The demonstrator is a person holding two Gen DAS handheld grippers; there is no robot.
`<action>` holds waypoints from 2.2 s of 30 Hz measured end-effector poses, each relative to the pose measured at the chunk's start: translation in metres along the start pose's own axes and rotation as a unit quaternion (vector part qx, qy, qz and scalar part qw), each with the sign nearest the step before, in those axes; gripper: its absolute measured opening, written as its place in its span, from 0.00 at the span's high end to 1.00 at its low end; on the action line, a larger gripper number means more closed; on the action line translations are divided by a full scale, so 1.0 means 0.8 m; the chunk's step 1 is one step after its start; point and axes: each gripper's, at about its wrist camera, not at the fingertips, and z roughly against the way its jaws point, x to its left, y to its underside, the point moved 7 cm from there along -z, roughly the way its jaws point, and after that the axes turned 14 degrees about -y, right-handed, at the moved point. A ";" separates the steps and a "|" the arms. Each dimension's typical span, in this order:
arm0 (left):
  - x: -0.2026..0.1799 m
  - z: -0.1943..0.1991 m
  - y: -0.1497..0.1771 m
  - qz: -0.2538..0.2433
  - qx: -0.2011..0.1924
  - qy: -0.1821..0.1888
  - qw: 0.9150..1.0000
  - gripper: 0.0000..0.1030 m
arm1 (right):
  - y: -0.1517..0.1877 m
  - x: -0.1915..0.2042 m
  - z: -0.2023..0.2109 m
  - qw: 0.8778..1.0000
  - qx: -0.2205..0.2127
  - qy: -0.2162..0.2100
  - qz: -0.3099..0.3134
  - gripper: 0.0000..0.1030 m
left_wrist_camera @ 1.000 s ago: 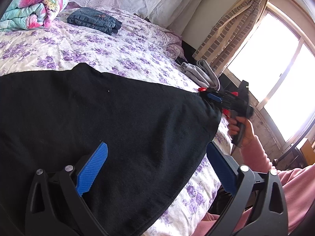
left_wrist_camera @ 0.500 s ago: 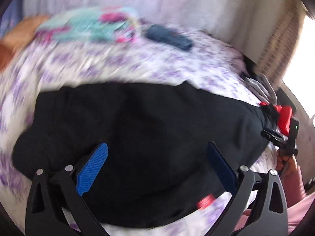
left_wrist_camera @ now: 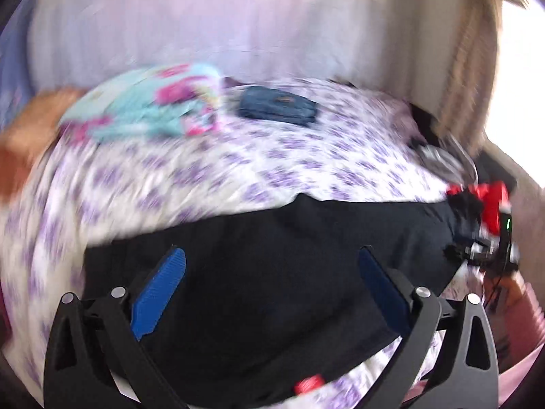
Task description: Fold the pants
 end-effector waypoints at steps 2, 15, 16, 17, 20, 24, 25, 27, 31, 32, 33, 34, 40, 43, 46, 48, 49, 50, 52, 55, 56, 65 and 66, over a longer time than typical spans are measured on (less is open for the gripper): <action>-0.027 -0.014 -0.013 -0.045 -0.001 0.014 0.999 0.04 | -0.022 0.031 0.003 0.999 -0.013 -0.044 0.009 0.23; -0.013 -0.135 0.032 0.095 0.161 0.198 0.962 0.05 | -0.174 0.225 -0.164 0.955 0.092 -0.243 0.145 0.35; -0.012 -0.135 0.033 0.097 0.158 0.201 0.962 0.05 | -0.182 0.229 -0.191 0.953 0.111 -0.236 0.157 0.36; -0.015 -0.132 0.034 0.092 0.156 0.197 0.964 0.05 | -0.184 0.229 -0.207 0.951 0.125 -0.233 0.161 0.40; -0.028 -0.129 0.037 0.052 0.145 0.170 0.973 0.04 | -0.178 0.231 -0.255 0.939 0.186 -0.231 0.173 0.58; -0.041 -0.126 0.041 0.001 0.135 0.129 0.982 0.04 | -0.162 0.233 -0.275 0.923 0.231 -0.236 0.196 0.65; -0.041 -0.128 0.040 -0.002 0.135 0.126 0.983 0.04 | -0.160 0.236 -0.276 0.920 0.235 -0.240 0.203 0.68; -0.040 -0.129 0.040 -0.002 0.135 0.125 0.983 0.04 | -0.158 0.239 -0.277 0.916 0.244 -0.239 0.209 0.92; -0.036 -0.131 0.038 0.007 0.137 0.131 0.982 0.04 | -0.176 0.243 -0.267 0.931 0.193 -0.214 0.225 0.96; -0.036 -0.131 0.038 0.008 0.136 0.131 0.982 0.04 | -0.180 0.241 -0.265 0.936 0.173 -0.209 0.224 0.98; -0.036 -0.131 0.038 0.007 0.136 0.130 0.982 0.04 | -0.180 0.237 -0.269 0.940 0.163 -0.200 0.224 0.98; -0.037 -0.133 0.038 0.006 0.136 0.130 0.982 0.04 | -0.173 0.233 -0.285 0.940 0.175 -0.197 0.216 0.98; -0.039 -0.132 0.037 0.005 0.135 0.128 0.983 0.04 | -0.185 0.233 -0.256 0.958 0.111 -0.169 0.201 0.93; -0.038 -0.133 0.037 0.009 0.135 0.130 0.982 0.04 | -0.191 0.240 -0.200 0.970 0.042 -0.185 0.150 0.50; -0.039 -0.132 0.038 0.007 0.135 0.128 0.983 0.04 | -0.152 0.256 -0.162 0.970 0.020 -0.200 0.137 0.37; -0.040 -0.132 0.038 0.005 0.135 0.126 0.983 0.04 | -0.115 0.255 -0.145 0.970 0.023 -0.203 0.129 0.36; -0.040 -0.133 0.038 0.003 0.134 0.124 0.983 0.04 | -0.102 0.253 -0.144 0.972 0.028 -0.200 0.121 0.35; -0.040 -0.133 0.038 0.001 0.134 0.123 0.983 0.04 | -0.084 0.247 -0.146 0.974 0.038 -0.197 0.110 0.34; -0.041 -0.134 0.038 -0.003 0.133 0.121 0.984 0.04 | -0.050 0.215 -0.154 0.979 0.080 -0.168 0.084 0.34; -0.039 -0.135 0.038 -0.001 0.133 0.125 0.983 0.04 | -0.034 0.171 -0.129 0.979 0.076 -0.171 0.077 0.41; -0.039 -0.135 0.038 0.001 0.133 0.127 0.983 0.04 | -0.037 0.142 -0.115 0.985 0.070 -0.134 0.078 0.41; -0.035 -0.131 0.039 0.016 0.129 0.136 0.982 0.04 | -0.040 -0.116 -0.013 0.993 0.023 0.112 0.017 0.27; -0.035 -0.131 0.039 0.016 0.128 0.136 0.982 0.04 | -0.039 -0.139 -0.003 0.991 0.018 0.129 -0.008 0.27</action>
